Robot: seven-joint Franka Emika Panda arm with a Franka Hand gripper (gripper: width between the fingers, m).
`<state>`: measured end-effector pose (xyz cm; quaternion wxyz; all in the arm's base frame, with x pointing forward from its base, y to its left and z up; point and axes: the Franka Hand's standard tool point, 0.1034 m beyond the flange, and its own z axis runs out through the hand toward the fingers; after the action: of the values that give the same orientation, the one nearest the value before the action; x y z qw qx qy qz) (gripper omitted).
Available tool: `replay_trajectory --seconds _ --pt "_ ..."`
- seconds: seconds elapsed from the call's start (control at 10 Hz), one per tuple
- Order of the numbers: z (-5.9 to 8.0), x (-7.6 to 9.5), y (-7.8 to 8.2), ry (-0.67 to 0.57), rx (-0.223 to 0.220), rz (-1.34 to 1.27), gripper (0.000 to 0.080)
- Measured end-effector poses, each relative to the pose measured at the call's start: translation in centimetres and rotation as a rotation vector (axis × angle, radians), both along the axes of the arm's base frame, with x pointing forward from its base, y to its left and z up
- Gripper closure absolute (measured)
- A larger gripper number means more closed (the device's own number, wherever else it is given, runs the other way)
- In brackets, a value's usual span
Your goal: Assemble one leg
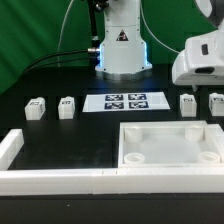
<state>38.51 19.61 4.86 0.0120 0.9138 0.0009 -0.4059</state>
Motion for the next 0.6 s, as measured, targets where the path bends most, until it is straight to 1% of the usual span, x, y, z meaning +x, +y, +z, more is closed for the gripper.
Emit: replay_trajectory --seconds 0.3,0.4,0.6 --pt "-0.2 0.2 0.6 0.001 0.007 0.004 0.015" --pt "-0.5 0.1 0.6 0.002 0.008 0.004 0.015" --pt "-1.5 0.1 1.2 -0.012 0.015 0.007 0.015"
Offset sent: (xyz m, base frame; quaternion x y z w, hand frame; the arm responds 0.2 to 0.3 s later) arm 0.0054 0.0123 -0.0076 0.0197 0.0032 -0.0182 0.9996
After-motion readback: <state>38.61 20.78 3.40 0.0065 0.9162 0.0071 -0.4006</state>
